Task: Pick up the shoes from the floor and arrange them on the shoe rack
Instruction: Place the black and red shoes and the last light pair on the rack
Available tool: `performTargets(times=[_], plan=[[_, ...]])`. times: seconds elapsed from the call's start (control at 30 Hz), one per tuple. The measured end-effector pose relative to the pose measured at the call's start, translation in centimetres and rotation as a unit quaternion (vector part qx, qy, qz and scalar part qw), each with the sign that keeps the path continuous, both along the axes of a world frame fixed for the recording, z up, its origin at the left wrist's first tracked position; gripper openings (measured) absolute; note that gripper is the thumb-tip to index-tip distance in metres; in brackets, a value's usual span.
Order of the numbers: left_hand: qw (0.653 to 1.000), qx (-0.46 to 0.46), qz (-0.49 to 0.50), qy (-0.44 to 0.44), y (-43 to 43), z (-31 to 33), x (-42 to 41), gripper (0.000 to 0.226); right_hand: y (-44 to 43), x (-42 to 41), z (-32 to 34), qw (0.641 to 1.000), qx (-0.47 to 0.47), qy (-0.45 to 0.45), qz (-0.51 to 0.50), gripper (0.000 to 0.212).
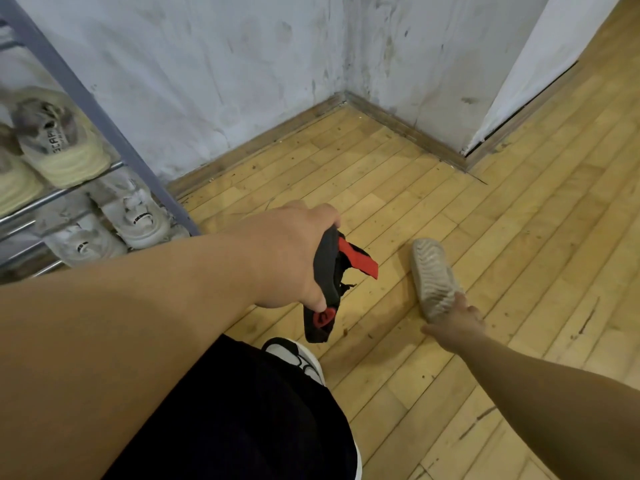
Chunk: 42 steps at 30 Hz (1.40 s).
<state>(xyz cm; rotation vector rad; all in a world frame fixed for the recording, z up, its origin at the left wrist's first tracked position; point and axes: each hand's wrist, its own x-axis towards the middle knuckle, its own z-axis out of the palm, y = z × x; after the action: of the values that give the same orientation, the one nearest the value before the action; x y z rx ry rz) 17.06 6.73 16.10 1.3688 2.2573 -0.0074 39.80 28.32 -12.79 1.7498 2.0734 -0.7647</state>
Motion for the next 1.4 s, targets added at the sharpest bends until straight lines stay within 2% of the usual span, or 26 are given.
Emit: performTargets(times=[0.1, 0.27, 0.5, 0.57, 0.63, 0.7, 0.73, 0.8, 0.83, 0.87, 0.93, 1.03, 1.07, 1.2, 1.4], plan=[[1.0, 0.002, 0.001, -0.001, 0.1, -0.1, -0.2, 0.102, 0.0, -0.6, -0.8, 1.0, -0.009, -0.007, -0.006, 0.119], [1.0, 0.001, -0.005, 0.007, 0.6, -0.3, -0.3, 0.1, 0.0, -1.3, -1.2, 0.999, 0.009, -0.03, -0.014, 0.102], [1.0, 0.017, -0.001, 0.011, 0.8, -0.3, -0.4, 0.097, -1.6, -2.2, -1.5, 0.999, 0.012, -0.037, -0.036, 0.111], [1.0, 0.019, -0.001, 0.012, 0.9, -0.4, -0.4, 0.097, -2.2, -2.6, -1.0, 0.998, 0.026, 0.004, -0.052, 0.104], [1.0, 0.018, 0.004, 0.008, 0.8, -0.3, -0.5, 0.096, -3.3, -3.2, -0.1, 0.992, 0.02, 0.095, -0.081, 0.097], [1.0, 0.016, 0.01, 0.009, 0.7, -0.2, -0.7, 0.098, -4.0, -3.9, 1.3, 0.961, -0.017, 0.233, -0.15, 0.082], [1.0, 0.014, 0.014, 0.01, 0.6, -0.2, -0.8, 0.099, -4.1, -4.2, 1.8, 0.926, -0.058, 0.307, -0.211, 0.071], [1.0, 0.008, 0.025, 0.012, 0.6, -0.1, -0.9, 0.102, -4.3, -4.3, 2.3, 0.821, -0.152, 0.419, -0.356, 0.05], [1.0, 0.004, 0.027, 0.014, 0.6, -0.1, -0.9, 0.103, -4.6, -4.1, 2.1, 0.782, -0.168, 0.438, -0.411, 0.045], [1.0, 0.001, 0.026, 0.016, 0.7, 0.0, -0.7, 0.103, -5.1, -3.9, 1.9, 0.762, -0.169, 0.439, -0.446, 0.044], [1.0, -0.002, 0.017, 0.023, 0.7, 0.2, -0.3, 0.102, -6.3, -3.3, 1.1, 0.784, -0.128, 0.401, -0.455, 0.051], [1.0, 0.002, 0.008, 0.021, 0.5, 0.2, 0.1, 0.098, -7.4, -2.6, 0.2, 0.868, -0.05, 0.327, -0.369, 0.058], [1.0, 0.002, 0.008, 0.017, 0.4, 0.2, 0.1, 0.099, -7.4, -2.4, 0.1, 0.882, -0.033, 0.32, -0.343, 0.059], [1.0, 0.01, 0.028, 0.003, -0.1, 0.3, -0.4, 0.104, -7.6, -2.7, 2.5, 0.911, -0.008, 0.311, -0.269, 0.066], [0.996, 0.065, 0.059, -0.003, -1.7, 2.1, -1.3, 0.095, -7.3, -4.9, 9.8, 0.923, 0.043, 0.353, -0.147, 0.06]])
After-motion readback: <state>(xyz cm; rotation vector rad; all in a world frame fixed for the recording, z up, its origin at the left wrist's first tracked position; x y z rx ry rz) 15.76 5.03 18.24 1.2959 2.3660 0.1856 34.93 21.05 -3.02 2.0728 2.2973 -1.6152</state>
